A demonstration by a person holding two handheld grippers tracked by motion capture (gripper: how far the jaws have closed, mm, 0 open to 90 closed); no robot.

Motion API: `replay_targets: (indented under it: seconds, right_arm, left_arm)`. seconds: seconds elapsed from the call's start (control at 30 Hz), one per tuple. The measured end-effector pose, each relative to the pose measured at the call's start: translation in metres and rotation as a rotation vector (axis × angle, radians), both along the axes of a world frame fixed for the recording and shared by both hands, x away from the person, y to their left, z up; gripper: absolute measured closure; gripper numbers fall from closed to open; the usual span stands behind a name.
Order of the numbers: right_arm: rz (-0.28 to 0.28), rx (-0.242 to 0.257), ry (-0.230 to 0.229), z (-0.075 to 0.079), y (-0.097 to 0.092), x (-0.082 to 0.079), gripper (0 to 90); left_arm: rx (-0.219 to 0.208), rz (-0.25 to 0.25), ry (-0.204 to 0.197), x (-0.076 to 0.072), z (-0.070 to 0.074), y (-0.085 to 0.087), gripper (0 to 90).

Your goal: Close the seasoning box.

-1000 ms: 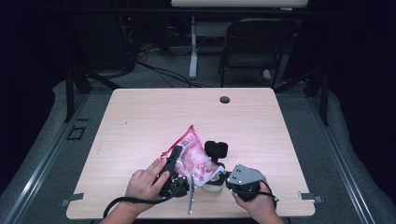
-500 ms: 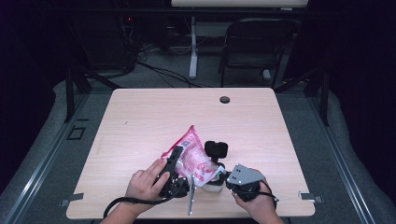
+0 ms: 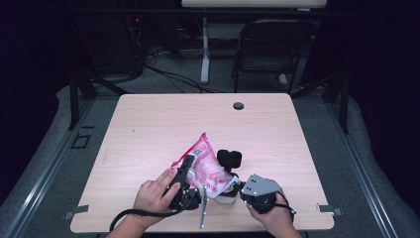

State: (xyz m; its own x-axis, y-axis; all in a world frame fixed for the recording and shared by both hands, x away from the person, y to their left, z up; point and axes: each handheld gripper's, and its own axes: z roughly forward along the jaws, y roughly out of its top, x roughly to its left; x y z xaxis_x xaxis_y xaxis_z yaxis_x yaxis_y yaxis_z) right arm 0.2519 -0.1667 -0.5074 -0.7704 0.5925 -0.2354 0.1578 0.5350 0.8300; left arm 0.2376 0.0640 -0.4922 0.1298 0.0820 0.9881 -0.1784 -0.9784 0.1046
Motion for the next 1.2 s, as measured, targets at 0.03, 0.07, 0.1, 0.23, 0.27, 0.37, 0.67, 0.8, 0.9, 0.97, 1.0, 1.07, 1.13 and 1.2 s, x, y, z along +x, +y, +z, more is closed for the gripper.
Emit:
replay_targets:
  seconds: [0.03, 0.07, 0.1, 0.23, 0.27, 0.37, 0.67, 0.8, 0.9, 0.97, 1.0, 1.07, 1.13, 1.2]
  right_arm:
    - [0.000, 0.000, 0.000, 0.0000, 0.0000, 0.0000, 89.7]
    - [-0.001, -0.001, -0.001, -0.0001, 0.0001, 0.0001, 89.7]
    - [-0.001, -0.001, -0.001, -0.0001, 0.0001, 0.0001, 89.7]
    - [-0.003, -0.006, -0.001, 0.0001, -0.0003, -0.0001, 89.7]
    - [-0.003, -0.006, 0.000, 0.0002, -0.0005, 0.0000, 89.7]
    - [-0.004, -0.008, -0.001, -0.0002, -0.0004, 0.0001, 89.7]
    - [-0.002, -0.003, 0.001, -0.0008, -0.0004, 0.0004, 89.7]
    - [-0.003, -0.007, 0.001, -0.0009, -0.0001, 0.0003, 89.7]
    - [-0.002, -0.005, 0.003, -0.0011, -0.0001, 0.0003, 89.7]
    - [-0.002, -0.006, 0.004, -0.0014, 0.0002, 0.0003, 89.7]
    - [-0.003, -0.008, 0.005, -0.0013, 0.0002, 0.0002, 89.6]
    - [-0.003, -0.008, 0.005, -0.0014, 0.0004, 0.0001, 89.7]
    - [-0.001, -0.009, 0.004, -0.0015, 0.0008, 0.0000, 89.6]
    - [-0.001, -0.011, 0.002, -0.0010, 0.0008, -0.0002, 89.7]
  left_arm:
    - [0.000, 0.000, 0.000, 0.0000, 0.0000, 0.0000, 70.8]
    - [-0.006, 0.001, 0.005, -0.0001, 0.0000, 0.0001, 70.8]
    - [-0.006, 0.001, 0.005, -0.0001, 0.0000, 0.0001, 70.9]
    - [-0.003, -0.002, -0.003, 0.0000, 0.0007, -0.0003, 70.9]
    - [-0.004, -0.003, -0.004, -0.0001, 0.0007, -0.0004, 70.9]
    - [-0.007, -0.001, 0.002, 0.0000, 0.0005, -0.0008, 70.9]
    - [-0.005, -0.006, -0.007, -0.0002, 0.0010, -0.0012, 70.9]
    - [-0.002, -0.003, -0.004, -0.0005, 0.0015, -0.0012, 70.9]
    - [-0.004, -0.005, -0.009, -0.0002, 0.0011, -0.0011, 70.9]
    - [0.000, -0.003, -0.005, -0.0002, 0.0011, -0.0009, 70.9]
    - [0.002, -0.002, -0.005, -0.0002, 0.0011, -0.0009, 70.9]
    - [-0.001, -0.001, -0.001, -0.0002, 0.0008, -0.0007, 70.9]
    - [0.001, -0.001, -0.005, -0.0003, 0.0007, -0.0005, 70.9]
    - [0.002, -0.001, -0.007, -0.0003, 0.0007, -0.0003, 70.9]
